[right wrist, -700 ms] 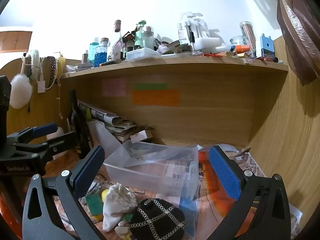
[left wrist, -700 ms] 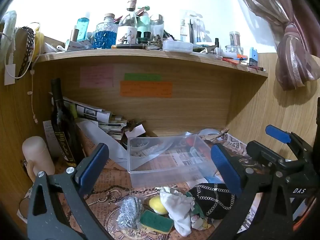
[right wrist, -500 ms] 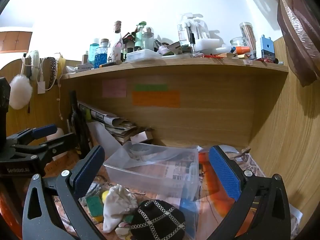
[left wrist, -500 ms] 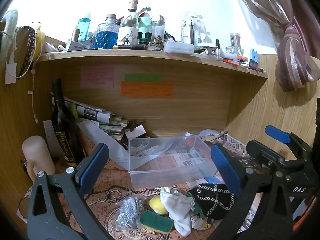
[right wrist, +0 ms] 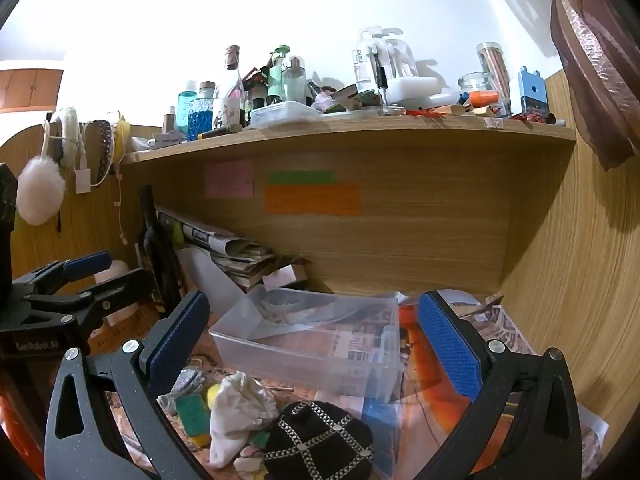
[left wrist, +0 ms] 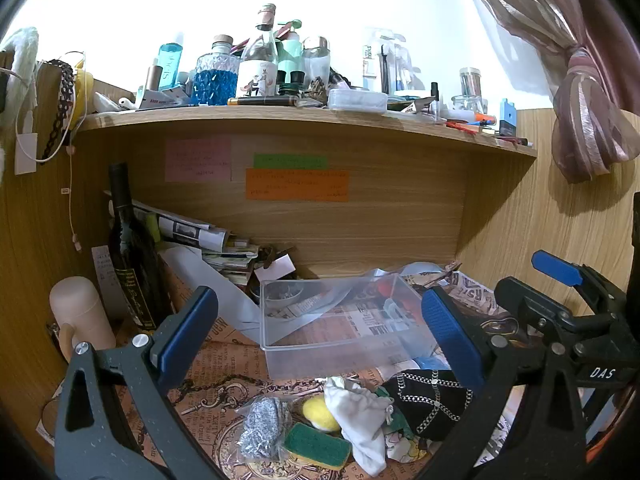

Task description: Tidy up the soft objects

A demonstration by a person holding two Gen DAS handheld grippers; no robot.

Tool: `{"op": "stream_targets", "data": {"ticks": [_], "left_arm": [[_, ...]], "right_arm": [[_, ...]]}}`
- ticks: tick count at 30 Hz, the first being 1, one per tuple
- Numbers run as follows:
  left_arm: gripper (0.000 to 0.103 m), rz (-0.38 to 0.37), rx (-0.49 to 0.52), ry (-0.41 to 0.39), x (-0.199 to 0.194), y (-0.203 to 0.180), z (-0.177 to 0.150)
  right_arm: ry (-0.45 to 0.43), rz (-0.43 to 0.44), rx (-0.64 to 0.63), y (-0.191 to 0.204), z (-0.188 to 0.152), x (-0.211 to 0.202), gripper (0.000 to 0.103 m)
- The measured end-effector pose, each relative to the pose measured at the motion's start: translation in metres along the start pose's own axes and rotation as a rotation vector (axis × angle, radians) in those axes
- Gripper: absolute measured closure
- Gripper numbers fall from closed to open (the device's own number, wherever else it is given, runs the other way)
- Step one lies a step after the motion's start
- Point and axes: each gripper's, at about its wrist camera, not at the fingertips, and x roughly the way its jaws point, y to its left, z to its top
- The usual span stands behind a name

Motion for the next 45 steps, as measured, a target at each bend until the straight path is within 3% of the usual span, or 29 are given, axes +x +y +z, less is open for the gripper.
{"op": "stream_targets", "data": {"ticks": [45], "left_arm": [[0.000, 0.000, 0.002, -0.007, -0.0017, -0.0029, 0.0014]], "right_arm": [[-0.011, 0.011, 0.014, 0.0045, -0.0003, -0.0040, 0.000]]}}
